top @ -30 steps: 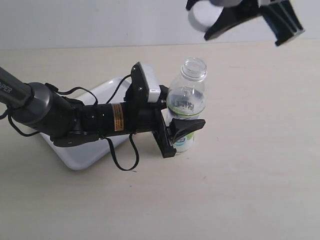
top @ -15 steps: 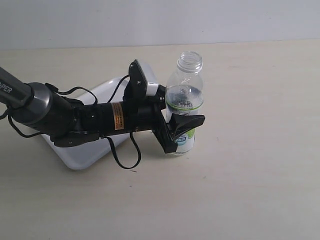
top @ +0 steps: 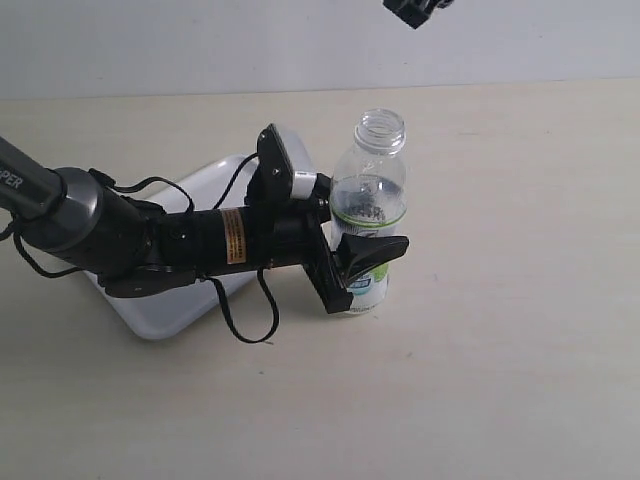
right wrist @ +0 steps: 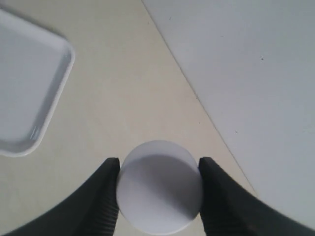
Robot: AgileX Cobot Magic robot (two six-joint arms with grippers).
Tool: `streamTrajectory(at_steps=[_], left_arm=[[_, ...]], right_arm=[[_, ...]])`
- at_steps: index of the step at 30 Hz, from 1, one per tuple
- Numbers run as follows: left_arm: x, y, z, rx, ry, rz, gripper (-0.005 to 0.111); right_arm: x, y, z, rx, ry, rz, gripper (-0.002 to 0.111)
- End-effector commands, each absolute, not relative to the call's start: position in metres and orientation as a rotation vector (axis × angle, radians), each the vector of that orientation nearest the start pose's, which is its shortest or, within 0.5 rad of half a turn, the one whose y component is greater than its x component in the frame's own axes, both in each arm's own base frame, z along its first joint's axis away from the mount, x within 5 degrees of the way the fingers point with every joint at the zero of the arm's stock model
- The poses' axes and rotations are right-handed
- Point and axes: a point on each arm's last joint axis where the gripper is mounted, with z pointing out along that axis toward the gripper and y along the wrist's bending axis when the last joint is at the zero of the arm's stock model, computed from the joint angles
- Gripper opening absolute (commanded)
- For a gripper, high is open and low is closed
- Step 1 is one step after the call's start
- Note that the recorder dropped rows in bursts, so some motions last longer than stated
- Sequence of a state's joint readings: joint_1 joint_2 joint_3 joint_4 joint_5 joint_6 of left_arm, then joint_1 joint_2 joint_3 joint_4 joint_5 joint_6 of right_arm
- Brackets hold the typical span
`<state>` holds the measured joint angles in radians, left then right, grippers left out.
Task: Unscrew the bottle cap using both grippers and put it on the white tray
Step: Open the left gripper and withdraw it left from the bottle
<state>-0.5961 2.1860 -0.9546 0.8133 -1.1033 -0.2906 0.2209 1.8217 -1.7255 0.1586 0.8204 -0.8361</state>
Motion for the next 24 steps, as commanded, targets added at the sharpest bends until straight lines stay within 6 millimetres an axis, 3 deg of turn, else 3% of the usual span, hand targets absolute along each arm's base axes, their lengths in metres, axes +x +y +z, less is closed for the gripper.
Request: streamTrajectory(at_steps=[1, 4, 9, 18, 24], left_arm=[[0.2849, -0.2662, 0.1055, 1.112, 1.393, -0.958, 0.039], [0.2835, -0.2665, 0.1051, 1.131, 1.386, -0.963, 0.04], [0.2833, -0.2665, 0.1034, 1.134, 1.389, -0.964, 0.054], [0.2825, -0.2659, 0.0989, 1.19, 1.406, -0.927, 0.056], [0.282, -0.2659, 0.098, 1.207, 1.402, -0.919, 0.073]], right_arm=[[0.4053, 0.1013, 0.364, -1.024, 2.129, -0.025, 0.0], [0.4038, 0.1021, 0.3707, -0.989, 2.143, 0.006, 0.0], [0.4047, 0.1025, 0.3688, -0.99, 2.152, 0.012, 0.0], [0.4056, 0.1029, 0.3666, -0.992, 2.163, 0.019, 0.0], [0.4053, 0.103, 0.3663, -0.993, 2.166, 0.023, 0.0]])
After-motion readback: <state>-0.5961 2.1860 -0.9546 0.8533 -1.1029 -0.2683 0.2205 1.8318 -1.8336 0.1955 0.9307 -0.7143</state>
